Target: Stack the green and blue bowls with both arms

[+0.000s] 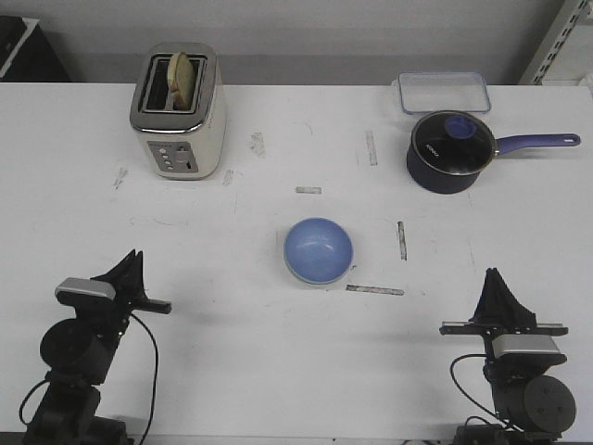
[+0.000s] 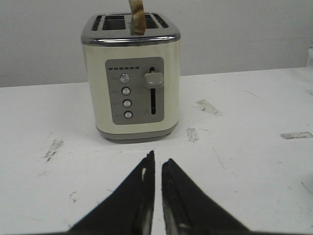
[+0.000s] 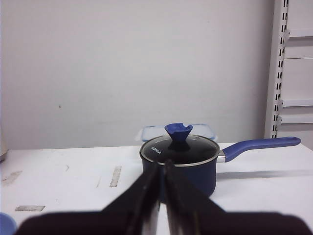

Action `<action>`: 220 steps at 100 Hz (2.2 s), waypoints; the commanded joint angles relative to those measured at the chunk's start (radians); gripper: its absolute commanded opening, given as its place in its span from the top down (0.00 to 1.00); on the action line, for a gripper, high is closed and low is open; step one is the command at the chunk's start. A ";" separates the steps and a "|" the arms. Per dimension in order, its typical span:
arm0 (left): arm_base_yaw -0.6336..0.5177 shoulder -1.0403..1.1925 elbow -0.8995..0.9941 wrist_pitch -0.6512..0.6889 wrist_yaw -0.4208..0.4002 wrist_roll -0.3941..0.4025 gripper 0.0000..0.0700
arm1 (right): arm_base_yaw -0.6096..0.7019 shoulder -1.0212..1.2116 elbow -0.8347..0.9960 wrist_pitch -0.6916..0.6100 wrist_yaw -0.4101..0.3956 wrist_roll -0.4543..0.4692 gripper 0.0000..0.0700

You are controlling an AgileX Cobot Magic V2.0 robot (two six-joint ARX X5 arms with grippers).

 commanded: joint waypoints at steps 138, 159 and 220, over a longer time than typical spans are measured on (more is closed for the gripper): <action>0.151 -0.449 -0.293 -0.019 -0.003 0.005 1.00 | 0.001 -0.001 0.006 0.013 0.000 0.009 0.99; 0.149 -0.449 -0.352 -0.002 -0.002 -0.002 1.00 | 0.001 -0.001 0.006 0.013 0.000 0.009 0.99; 0.148 -0.449 -0.352 -0.005 -0.001 0.074 1.00 | 0.001 -0.001 0.006 0.013 0.000 0.009 0.99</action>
